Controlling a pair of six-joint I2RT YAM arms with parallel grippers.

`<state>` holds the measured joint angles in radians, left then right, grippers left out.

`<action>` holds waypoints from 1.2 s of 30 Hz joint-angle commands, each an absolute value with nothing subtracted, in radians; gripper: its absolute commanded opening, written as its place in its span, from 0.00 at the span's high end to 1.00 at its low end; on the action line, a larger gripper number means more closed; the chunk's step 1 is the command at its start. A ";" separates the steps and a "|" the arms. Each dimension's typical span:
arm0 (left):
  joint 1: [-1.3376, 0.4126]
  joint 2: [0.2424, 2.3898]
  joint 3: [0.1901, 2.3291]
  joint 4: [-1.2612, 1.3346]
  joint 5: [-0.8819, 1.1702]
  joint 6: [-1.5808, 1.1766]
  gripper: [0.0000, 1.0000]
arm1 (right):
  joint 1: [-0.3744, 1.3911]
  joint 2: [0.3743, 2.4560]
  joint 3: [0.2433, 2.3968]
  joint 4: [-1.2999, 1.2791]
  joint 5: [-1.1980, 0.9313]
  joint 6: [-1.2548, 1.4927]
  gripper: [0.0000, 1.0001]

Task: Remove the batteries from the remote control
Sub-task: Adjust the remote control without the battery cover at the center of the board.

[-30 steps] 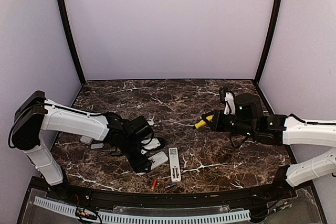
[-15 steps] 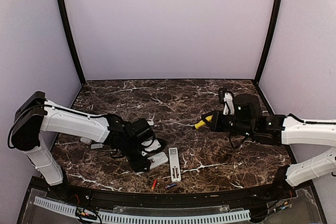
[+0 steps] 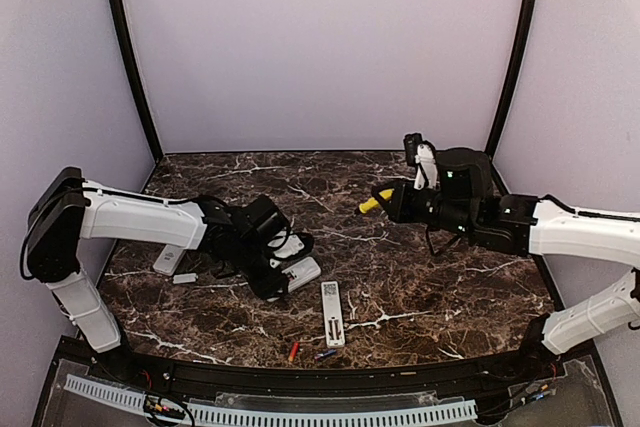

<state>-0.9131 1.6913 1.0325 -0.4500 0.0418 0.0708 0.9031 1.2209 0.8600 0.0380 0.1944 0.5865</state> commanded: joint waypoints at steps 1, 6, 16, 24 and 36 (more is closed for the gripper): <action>-0.899 1.759 1.103 -0.409 0.086 0.149 0.63 | 0.897 1.231 0.869 0.078 0.190 0.570 1.00; -0.887 1.806 1.151 -0.391 0.070 0.184 0.63 | 0.892 1.249 0.845 0.093 0.192 0.610 1.00; -0.873 1.764 1.163 -0.356 0.069 0.057 0.20 | 0.863 1.287 0.917 0.106 0.187 0.552 1.00; -0.864 1.561 1.093 -0.323 0.070 -0.150 0.10 | 0.861 1.312 0.960 0.125 0.142 0.506 1.00; -0.810 1.270 0.811 -0.220 0.097 -0.654 0.09 | 0.880 1.413 0.967 0.161 -0.040 0.572 1.00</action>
